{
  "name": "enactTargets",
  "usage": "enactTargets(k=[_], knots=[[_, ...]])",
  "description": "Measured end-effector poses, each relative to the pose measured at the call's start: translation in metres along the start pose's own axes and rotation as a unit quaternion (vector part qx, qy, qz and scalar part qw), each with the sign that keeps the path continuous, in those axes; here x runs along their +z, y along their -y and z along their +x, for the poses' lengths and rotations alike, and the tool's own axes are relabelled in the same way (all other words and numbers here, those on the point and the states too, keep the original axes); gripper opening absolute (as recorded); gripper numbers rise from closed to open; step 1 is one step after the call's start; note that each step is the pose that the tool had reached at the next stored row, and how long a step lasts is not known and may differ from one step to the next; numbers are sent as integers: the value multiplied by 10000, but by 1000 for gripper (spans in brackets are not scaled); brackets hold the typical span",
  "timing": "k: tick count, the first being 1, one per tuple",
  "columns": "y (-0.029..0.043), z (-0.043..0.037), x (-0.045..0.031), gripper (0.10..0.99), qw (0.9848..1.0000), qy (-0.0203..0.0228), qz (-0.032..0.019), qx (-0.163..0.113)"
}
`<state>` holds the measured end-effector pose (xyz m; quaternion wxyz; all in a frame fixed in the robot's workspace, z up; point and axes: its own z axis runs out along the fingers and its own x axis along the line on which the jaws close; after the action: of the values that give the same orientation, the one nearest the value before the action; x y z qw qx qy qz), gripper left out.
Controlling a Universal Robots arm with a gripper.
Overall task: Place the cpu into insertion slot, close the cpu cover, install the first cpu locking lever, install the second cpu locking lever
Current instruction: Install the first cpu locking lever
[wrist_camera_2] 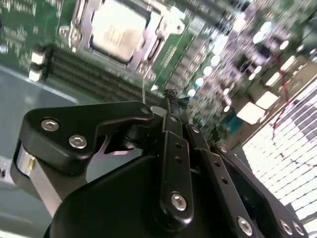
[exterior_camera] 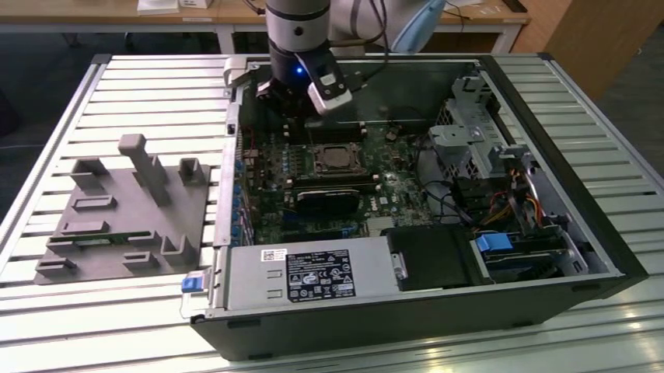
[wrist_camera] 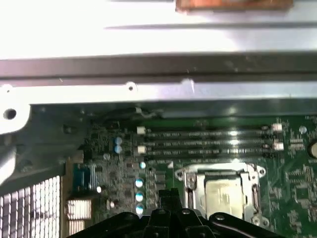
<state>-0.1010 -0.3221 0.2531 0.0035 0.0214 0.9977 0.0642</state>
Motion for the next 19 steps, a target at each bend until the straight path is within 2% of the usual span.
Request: enactTargets(k=[3, 5, 6, 8, 10, 13, 19], knots=[[3, 18, -1, 102, 9996, -10, -276, 3], [4, 29, 0, 102, 9991, -15, -433, 4], [5, 34, 0, 102, 9988, -18, -491, 5], [5, 38, 2, 102, 9983, -21, -576, 5], [6, 38, 8, 102, 9982, -21, -600, 6], [5, 6, 13, 102, 9982, -23, -600, 5], [-2, -186, 22, 102, 9982, -22, -600, 6]])
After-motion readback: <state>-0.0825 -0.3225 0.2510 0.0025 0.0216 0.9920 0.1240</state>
